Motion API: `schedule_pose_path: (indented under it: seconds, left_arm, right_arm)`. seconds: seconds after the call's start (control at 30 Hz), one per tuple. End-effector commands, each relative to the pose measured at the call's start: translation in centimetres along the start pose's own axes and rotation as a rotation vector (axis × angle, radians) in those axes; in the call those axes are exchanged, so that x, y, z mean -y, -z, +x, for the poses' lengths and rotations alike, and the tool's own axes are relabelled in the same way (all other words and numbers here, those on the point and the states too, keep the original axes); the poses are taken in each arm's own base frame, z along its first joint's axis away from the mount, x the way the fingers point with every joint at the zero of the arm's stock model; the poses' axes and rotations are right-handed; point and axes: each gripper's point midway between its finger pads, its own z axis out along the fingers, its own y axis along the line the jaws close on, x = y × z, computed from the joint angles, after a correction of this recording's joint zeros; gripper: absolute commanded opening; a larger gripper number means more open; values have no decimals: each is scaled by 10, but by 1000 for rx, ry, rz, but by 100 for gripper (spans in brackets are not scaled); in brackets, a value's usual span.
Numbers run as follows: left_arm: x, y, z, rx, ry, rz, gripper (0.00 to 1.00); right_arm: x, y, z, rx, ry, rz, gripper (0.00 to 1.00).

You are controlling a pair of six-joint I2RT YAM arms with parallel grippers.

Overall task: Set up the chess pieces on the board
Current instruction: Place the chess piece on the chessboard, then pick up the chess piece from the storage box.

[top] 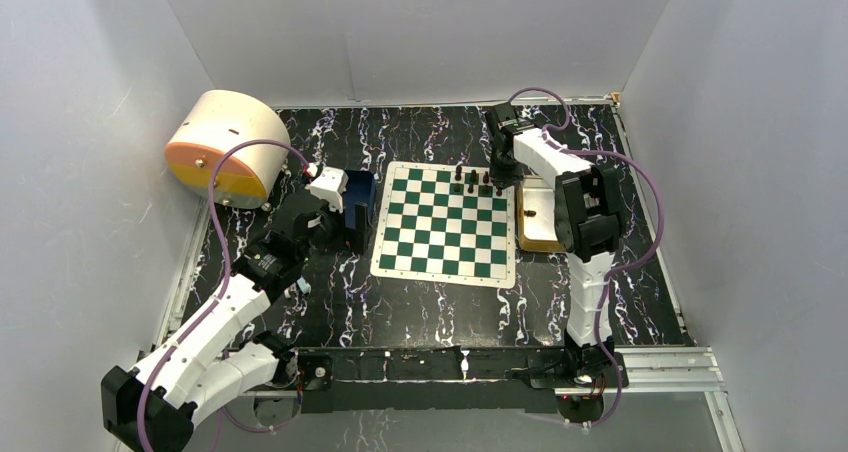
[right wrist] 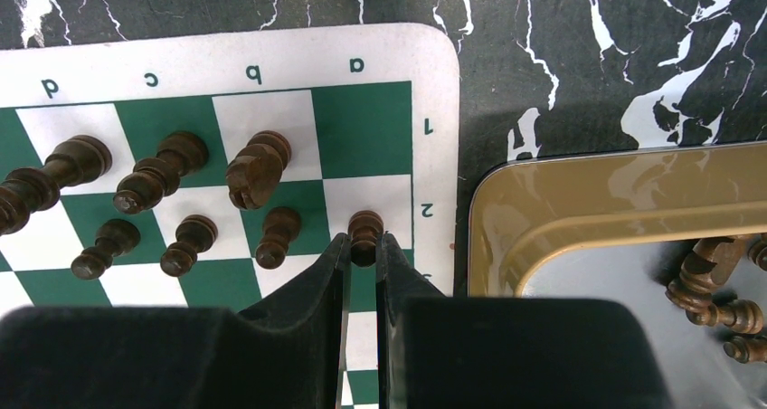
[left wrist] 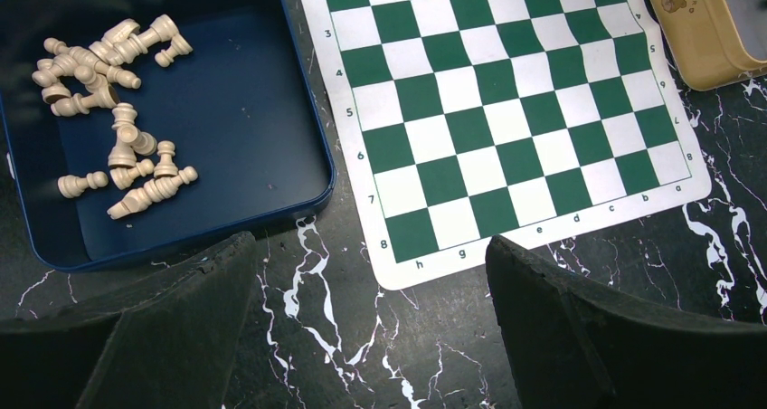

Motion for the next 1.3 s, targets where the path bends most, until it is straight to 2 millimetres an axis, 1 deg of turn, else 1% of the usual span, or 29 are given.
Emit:
schedule_pose_path:
  seconds: [0.0,0.17,0.4,0.47,0.63,0.83,0.97,1.03,1.13,1.27]
  left_arm:
    - [-1,0,-2,13,-8,-6,94]
    - [-1,0,-2,13,-8,-6,94]
    - [-1,0,-2,13,-8,-6,94]
    - [-1,0,-2,11,-9,-6,94]
    - [-1,0,-1,10,-9,-7,94]
    - [-1,0,-1,9,-9,-6,94]
    - [-1,0,-1,10,-9,-5,94]
    - [-1,0,-2,11,-7,-4,94]
    - [0,1,-2,12,-7,0,94]
    - [0,1,-2,13,-5,3,94]
  right_arm:
    - [-3,1,-12,32,1,4,22]
    - [-3,2,-11,29,3,2,31]
    - [-5,13,-20,54,6,-14,33]
    - [-5,19,-23,60,9,-19,34]
    - [-7,39,-33,92,10,-45,35]
    - [-2,66,-38,135,14,-63,37]
    - [10,83,-40,161,-12,-64,37]
    - [20,88,-40,170,-32,-60,37]
    - [42,96,-41,194,-68,-37,36]
    - [74,97,-35,204,-114,-1,36]
